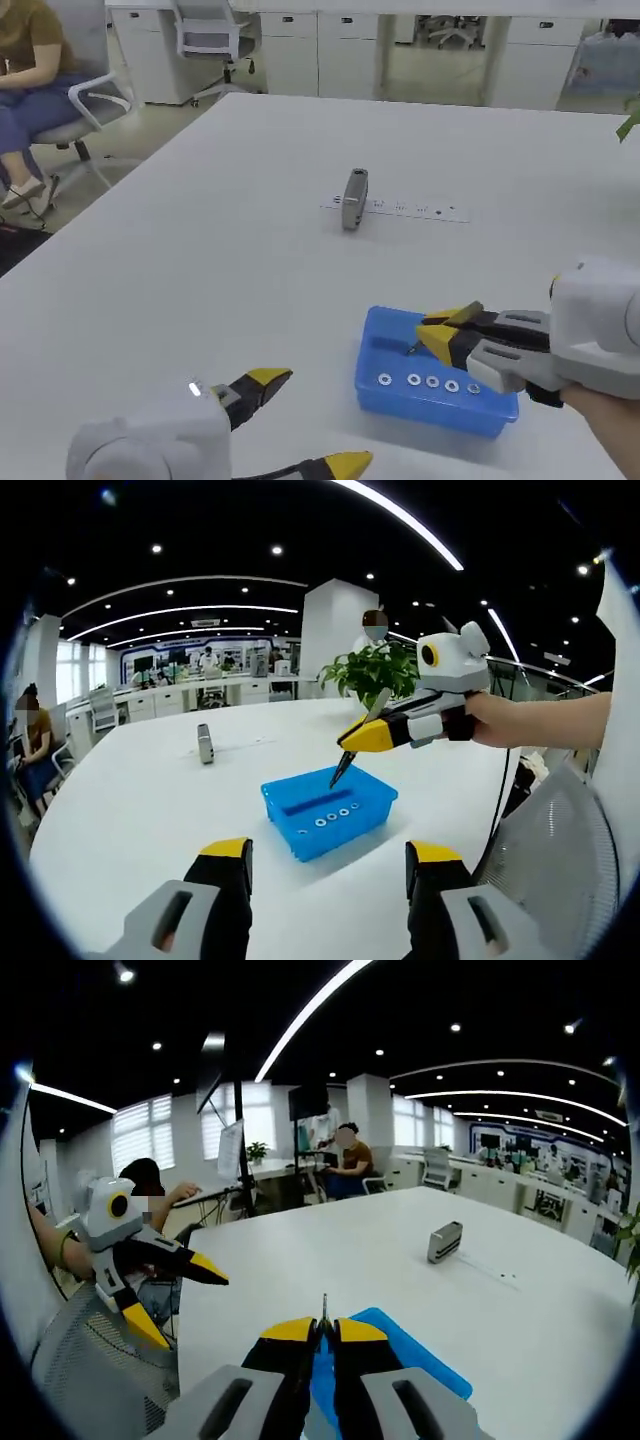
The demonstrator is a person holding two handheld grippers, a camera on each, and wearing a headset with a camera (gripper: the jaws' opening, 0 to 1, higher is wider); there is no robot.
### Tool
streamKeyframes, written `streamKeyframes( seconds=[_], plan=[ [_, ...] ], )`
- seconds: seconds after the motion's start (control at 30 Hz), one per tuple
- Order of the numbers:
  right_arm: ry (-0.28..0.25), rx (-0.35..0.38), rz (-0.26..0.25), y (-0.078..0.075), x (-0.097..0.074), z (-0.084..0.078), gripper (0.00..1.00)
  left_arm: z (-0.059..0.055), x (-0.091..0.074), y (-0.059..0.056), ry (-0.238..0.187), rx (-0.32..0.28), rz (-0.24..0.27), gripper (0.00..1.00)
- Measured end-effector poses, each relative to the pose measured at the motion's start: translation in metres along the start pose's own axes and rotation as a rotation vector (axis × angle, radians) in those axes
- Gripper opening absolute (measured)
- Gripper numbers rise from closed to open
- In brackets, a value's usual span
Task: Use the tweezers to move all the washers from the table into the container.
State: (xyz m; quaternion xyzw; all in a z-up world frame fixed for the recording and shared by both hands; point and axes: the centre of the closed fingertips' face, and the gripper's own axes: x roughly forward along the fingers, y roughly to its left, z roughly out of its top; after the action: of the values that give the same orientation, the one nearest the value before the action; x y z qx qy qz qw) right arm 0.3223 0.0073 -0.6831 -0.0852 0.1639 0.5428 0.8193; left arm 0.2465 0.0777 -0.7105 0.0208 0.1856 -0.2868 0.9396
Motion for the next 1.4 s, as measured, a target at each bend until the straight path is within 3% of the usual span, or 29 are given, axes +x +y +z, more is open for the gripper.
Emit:
streamKeyframes(
  seconds=[0.07, 0.13, 0.3, 0.43, 0.53, 0.67, 0.77, 0.9, 1.07, 1.17, 1.4],
  plan=[
    [0.005, -0.021, -0.001, 0.005, -0.013, -0.002, 0.03, 0.001, 0.0, -0.003, 0.002, 0.006, -0.014, 0.59],
    [0.02, -0.034, 0.006, 0.01, -0.023, -0.006, 0.03, 0.0, 0.001, -0.014, 0.013, -0.009, -0.074, 0.54],
    [0.055, -0.047, 0.05, 0.027, -0.049, -0.025, 0.03, 0.004, 0.002, -0.029, 0.034, 0.077, -0.129, 0.49],
    [0.096, -0.037, 0.087, 0.039, -0.056, -0.046, 0.03, 0.016, 0.004, -0.054, 0.029, 0.127, -0.235, 0.4],
    [0.165, -0.108, 0.127, 0.052, -0.06, -0.065, 0.03, 0.029, 0.01, -0.077, 0.013, 0.194, -0.332, 0.3],
    [0.215, -0.155, 0.15, 0.063, -0.06, -0.078, 0.03, 0.039, 0.018, -0.105, 0.027, 0.265, -0.45, 0.19],
    [0.252, -0.189, 0.164, 0.067, -0.059, -0.084, 0.03, 0.04, 0.025, -0.126, 0.064, 0.34, -0.544, 0.12],
    [0.276, -0.216, 0.181, 0.071, -0.06, -0.086, 0.03, 0.037, 0.032, -0.143, 0.12, 0.422, -0.628, 0.08],
    [0.312, -0.252, 0.194, 0.073, -0.062, -0.09, 0.03, 0.038, 0.043, -0.15, 0.159, 0.478, -0.644, 0.11],
    [0.331, -0.269, 0.194, 0.072, -0.064, -0.093, 0.03, 0.043, 0.047, -0.155, 0.167, 0.481, -0.667, 0.08],
    [0.352, -0.276, 0.189, 0.069, -0.068, -0.098, 0.03, 0.039, 0.052, -0.165, 0.219, 0.52, -0.729, 0.0]
  ],
)
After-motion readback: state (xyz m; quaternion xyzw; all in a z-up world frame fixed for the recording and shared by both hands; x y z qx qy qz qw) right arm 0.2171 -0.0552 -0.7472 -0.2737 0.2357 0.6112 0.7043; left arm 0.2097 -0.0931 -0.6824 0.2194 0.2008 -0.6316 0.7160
